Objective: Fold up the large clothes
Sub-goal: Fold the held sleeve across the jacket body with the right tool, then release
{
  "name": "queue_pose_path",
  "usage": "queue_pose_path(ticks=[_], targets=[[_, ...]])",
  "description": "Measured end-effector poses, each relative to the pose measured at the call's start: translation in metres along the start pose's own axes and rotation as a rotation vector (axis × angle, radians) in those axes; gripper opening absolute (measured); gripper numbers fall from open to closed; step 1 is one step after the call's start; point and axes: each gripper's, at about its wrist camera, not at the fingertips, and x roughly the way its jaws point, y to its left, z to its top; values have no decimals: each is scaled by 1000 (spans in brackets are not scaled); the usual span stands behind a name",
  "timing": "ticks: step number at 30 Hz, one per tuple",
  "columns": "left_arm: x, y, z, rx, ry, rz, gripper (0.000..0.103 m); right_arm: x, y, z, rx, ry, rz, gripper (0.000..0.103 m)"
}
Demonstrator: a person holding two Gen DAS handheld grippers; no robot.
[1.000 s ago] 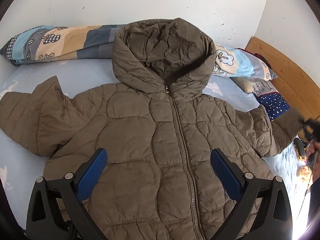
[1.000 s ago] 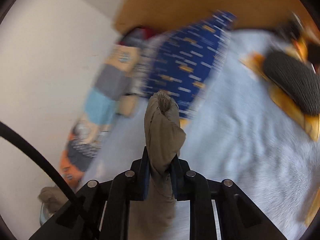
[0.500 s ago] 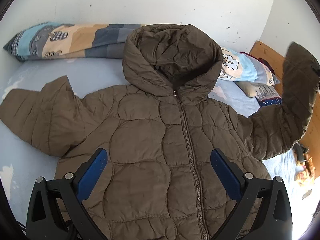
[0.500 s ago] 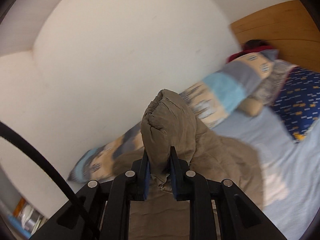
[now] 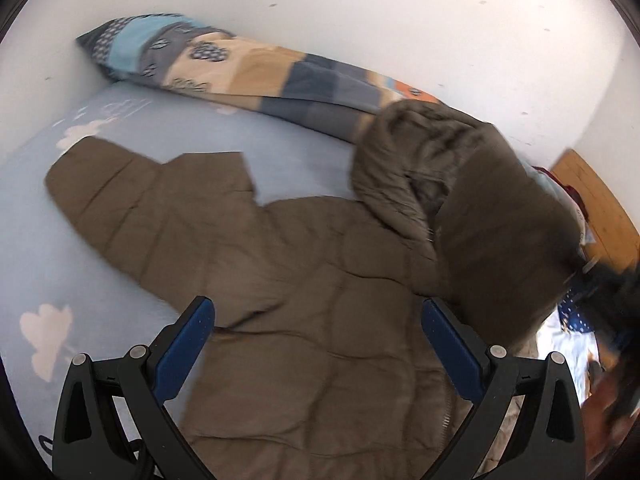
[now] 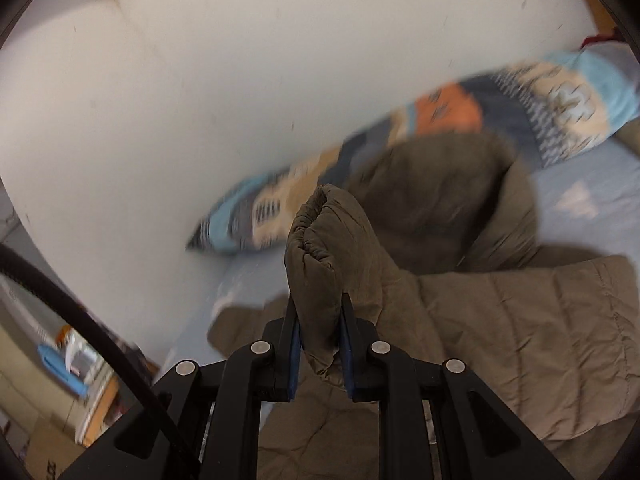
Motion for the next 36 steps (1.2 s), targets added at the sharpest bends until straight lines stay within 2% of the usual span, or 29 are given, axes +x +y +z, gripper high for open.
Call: queue_pose_path(ticks=[2,3,5,9,11,12,14,17,19,22,24,27,30,31,32,34,36], targets=[[1,11,1,-20,5,41,103,33,-1,-15,-5,52,-18,18],[3,15,1,-32,8,48,103,47,-3,-21,15,121,-34,18],[5,22,0,-50,20,66,103,75,-6,-38,7,176,-54,18],[9,25,-1,-54,33,70,103,112,-9,-71,5,270,-76,18],[13,22,-1,-46,36,63,103,125,-8,-84,-1,318,-77,21],[15,21,-1,-42,39,59,103,124,-8,-90,10,338,-71,24],[17,17,-3,-29,44,45,103,120,-6,-97,28,366,-39,36],[20,8,-4,-12,47,16,103,92,1,-89,39,339,13,40],[21,-1,-6,13,50,-2,103,69,1,-75,47,289,3,41],[14,-22,-11,87,12,-26,103,25,-26,-49,92,184,-101,41],[8,-31,-9,120,-10,-55,103,-7,-60,-34,161,133,-135,41],[6,-44,-13,163,-15,-107,103,-46,-98,-21,213,72,-282,40],[30,-49,-24,171,99,-141,103,-62,-143,-24,206,92,-509,28],[36,-49,-28,170,121,-140,103,-63,-156,-28,215,105,-554,22],[48,-49,-33,175,155,-129,103,-63,-171,-35,239,130,-576,18],[69,-47,-45,194,223,-37,103,-56,-195,-49,306,190,-577,16],[90,-43,-55,206,301,28,103,-46,-202,-57,313,214,-584,16]])
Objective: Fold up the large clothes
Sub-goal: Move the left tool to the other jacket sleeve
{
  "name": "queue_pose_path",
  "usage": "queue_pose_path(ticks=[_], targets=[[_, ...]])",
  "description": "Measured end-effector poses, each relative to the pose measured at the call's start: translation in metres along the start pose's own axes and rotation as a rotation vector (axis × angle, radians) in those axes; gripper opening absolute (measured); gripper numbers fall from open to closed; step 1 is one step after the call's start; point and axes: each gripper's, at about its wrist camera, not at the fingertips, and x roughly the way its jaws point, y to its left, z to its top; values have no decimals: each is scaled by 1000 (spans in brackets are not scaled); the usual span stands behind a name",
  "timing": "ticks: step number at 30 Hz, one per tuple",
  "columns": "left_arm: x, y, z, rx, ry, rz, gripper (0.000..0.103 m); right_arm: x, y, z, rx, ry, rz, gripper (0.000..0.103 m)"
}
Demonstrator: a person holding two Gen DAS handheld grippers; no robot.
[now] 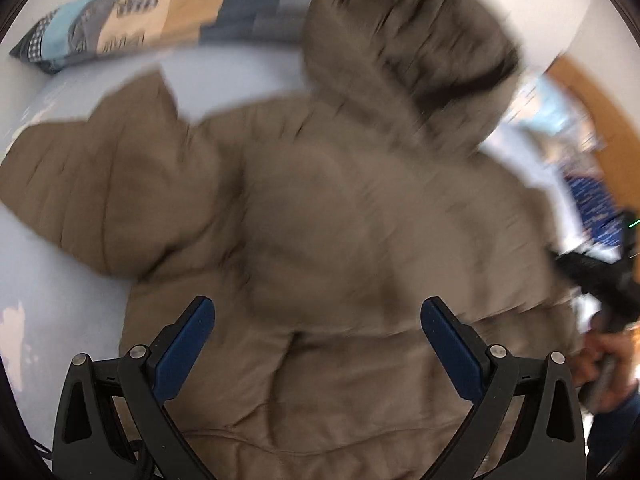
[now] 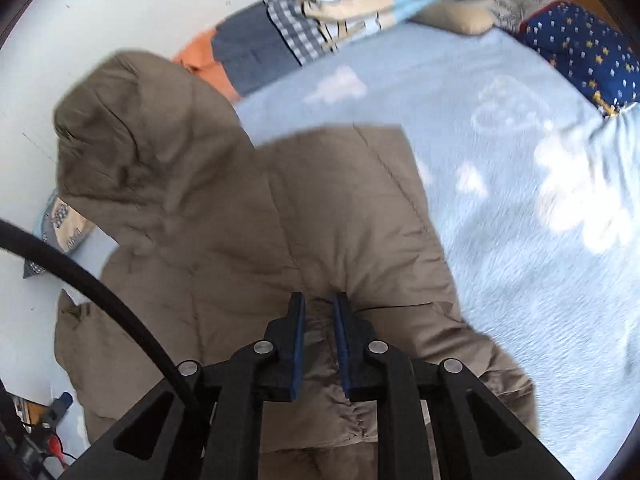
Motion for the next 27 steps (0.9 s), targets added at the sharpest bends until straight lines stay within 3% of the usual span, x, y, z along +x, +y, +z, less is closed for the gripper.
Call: queue_pose_path(ticks=[3,6,12,15,19,27], targets=[[9,3,-5,11,12,11,103,10,8,-2,-33,17,-47,16],[-9,-3,-2,20,-19,-12,103,4,20,1,-68,4,-73,16],[-64,3,10,-8,-173,-66,103,-40,72,-6,-149,-87,39,16],[-72,17,16,-51,-183,-66,103,-43,94,-28,-180,-62,69,16],[-70,41,22,-109,-175,-51,103,-39,120,-59,-259,-49,32,16],[-62,77,25,-178,-167,11,103,4,109,-70,-258,44,-27,16]])
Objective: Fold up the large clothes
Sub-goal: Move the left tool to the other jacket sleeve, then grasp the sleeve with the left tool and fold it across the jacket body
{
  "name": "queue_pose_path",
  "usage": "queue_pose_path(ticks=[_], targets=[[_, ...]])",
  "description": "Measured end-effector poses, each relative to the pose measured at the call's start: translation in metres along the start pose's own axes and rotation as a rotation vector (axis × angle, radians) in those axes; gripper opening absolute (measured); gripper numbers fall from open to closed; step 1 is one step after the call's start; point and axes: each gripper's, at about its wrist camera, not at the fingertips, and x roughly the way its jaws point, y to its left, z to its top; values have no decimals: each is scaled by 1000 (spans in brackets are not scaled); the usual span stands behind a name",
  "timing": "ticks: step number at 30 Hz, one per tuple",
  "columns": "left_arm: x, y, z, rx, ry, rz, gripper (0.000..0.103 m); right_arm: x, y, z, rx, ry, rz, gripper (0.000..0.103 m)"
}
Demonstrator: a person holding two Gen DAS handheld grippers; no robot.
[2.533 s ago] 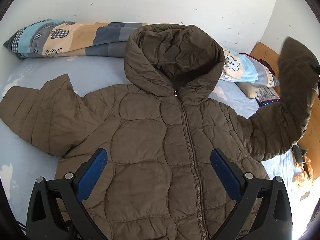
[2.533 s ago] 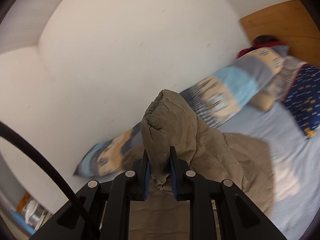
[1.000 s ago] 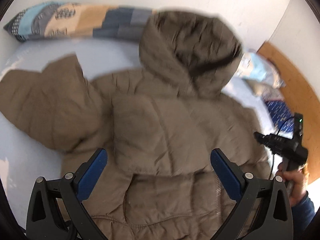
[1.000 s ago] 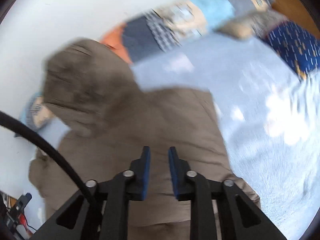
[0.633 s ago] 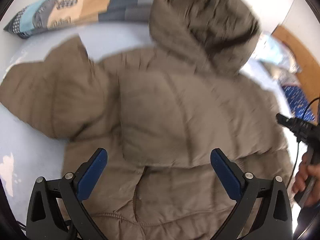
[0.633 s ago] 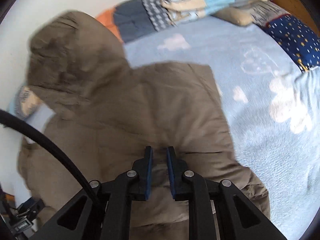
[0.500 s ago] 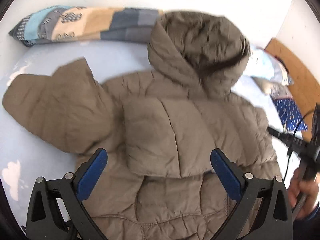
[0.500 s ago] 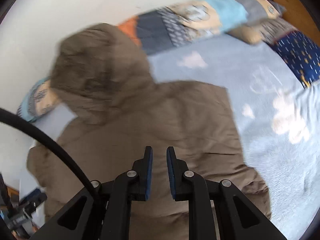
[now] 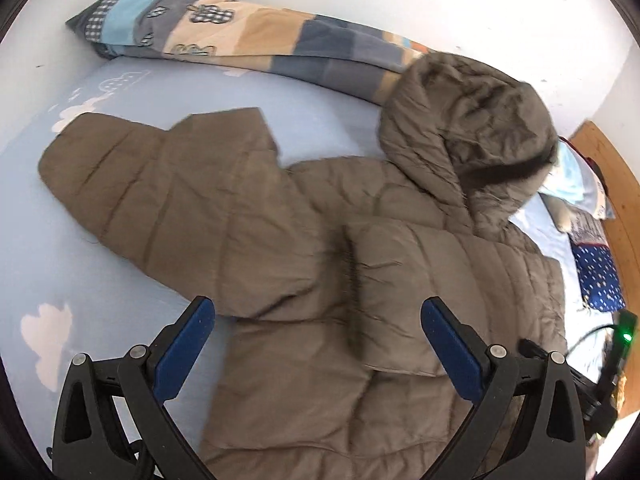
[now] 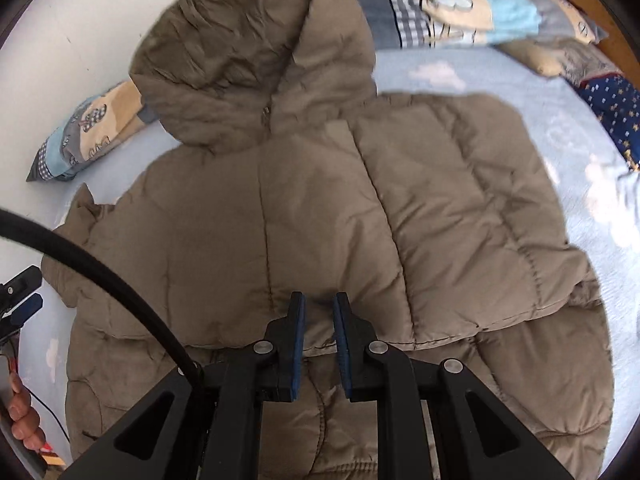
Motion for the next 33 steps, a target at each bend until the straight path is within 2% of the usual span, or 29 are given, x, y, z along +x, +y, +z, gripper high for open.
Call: queue_pose_path(ticks=[2,7,10,14,17,21,22,23,24,27,33], targets=[[0,13,5,-26,-9,15,103,-8,9,3,-37,-26,-30,16],[-6,65,24,-118,-29,62,103,-39,51,9,-140,-153,61,16],[-8,104,36,-187,-39,95,103,-45,78,4,-215,-181,97,16],[-3,184,45,-386,-30,128,102,-40,94,0,-269,-170,129,16],[-3,239,48,-502,-37,125,102,-35,97,1,-257,-159,136,17],[-5,300,52,-651,-90,74,102,-36,95,4,-260,-157,145,17],[-4,313,54,-688,-105,60,100,-39,94,2,-261,-157,147,17],[-3,321,54,-712,-113,58,93,-39,94,2,-266,-160,146,17],[-2,327,54,-730,-116,59,85,-39,95,0,-272,-162,144,17],[7,341,58,-752,-110,35,83,-37,97,-3,-287,-157,147,17],[21,359,68,-814,-164,-100,82,-29,98,-4,-294,-148,143,17]])
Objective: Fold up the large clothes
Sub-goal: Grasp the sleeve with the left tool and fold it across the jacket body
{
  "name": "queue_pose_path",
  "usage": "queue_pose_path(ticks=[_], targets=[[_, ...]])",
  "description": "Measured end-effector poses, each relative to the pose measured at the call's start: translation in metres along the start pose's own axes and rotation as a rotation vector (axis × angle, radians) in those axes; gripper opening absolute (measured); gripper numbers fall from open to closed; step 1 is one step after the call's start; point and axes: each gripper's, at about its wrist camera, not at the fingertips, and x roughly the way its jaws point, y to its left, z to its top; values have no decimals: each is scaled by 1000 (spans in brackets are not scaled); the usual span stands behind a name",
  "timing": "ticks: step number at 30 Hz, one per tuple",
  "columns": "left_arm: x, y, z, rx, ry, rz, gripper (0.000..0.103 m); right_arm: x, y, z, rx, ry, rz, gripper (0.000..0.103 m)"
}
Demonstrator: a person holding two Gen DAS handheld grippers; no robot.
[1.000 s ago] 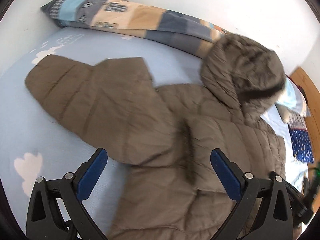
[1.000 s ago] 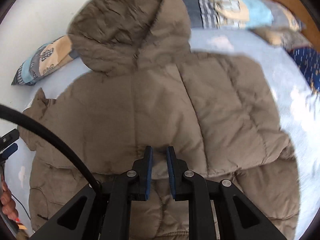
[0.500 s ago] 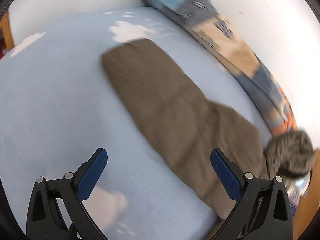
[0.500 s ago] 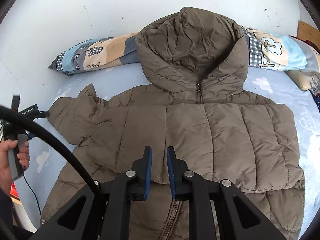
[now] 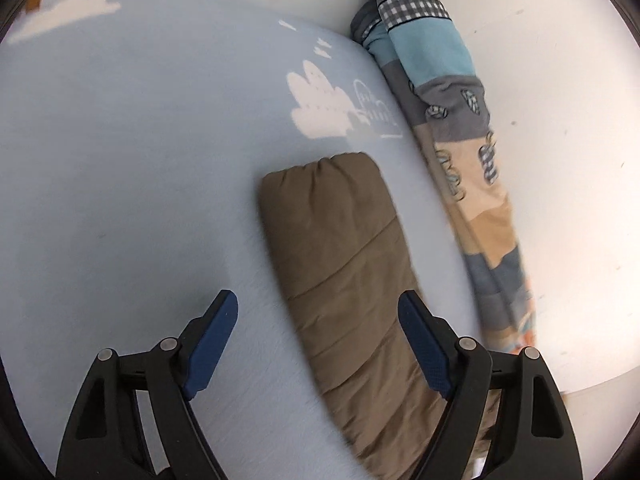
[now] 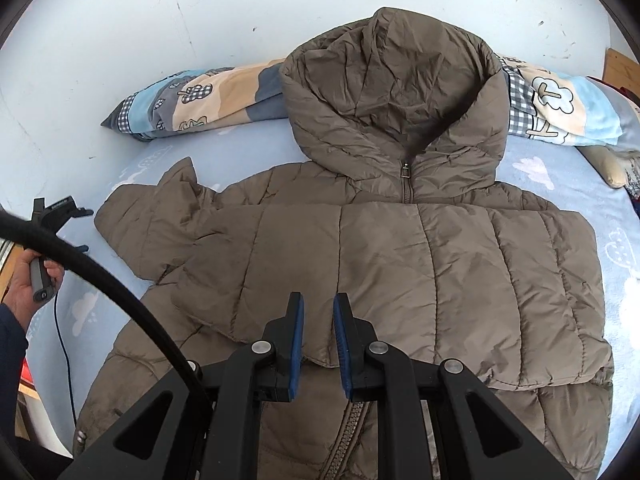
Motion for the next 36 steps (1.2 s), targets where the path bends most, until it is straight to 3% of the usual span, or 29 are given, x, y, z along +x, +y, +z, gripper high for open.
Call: queue_pose_path(ticks=[7,11,13,14,15,16,17,23,26,32,36], targets=[[31,14,22,-94,-22,-96,72,5,1,-4,-9,6,-6,17],[48,11,33,-83,-25,-145,72,7,-2,-4,-12,6,-17,17],[54,6,34,-62,-37,-133,72,7,-4,-4,-2,5,-17,17],[55,1,34,-37,-55,-120,62,7,-6,-4,3,4,-18,17],[56,0,34,-27,-62,-113,30,7,-6,-4,3,3,-23,17],[61,-1,33,-24,-36,-129,19,7,-6,-4,4,2,-26,17],[62,1,32,-32,-27,-143,17,7,-7,-4,6,2,-26,17],[28,-28,21,85,-81,-129,16,7,-13,-3,31,5,-34,17],[1,-60,11,166,-111,-138,16,1,-21,0,66,-10,-31,17],[-65,-129,-12,302,-151,-217,16,-14,-38,9,108,-38,-80,17],[-109,-173,-34,369,-174,-283,16,-8,-52,8,136,-9,-131,17]])
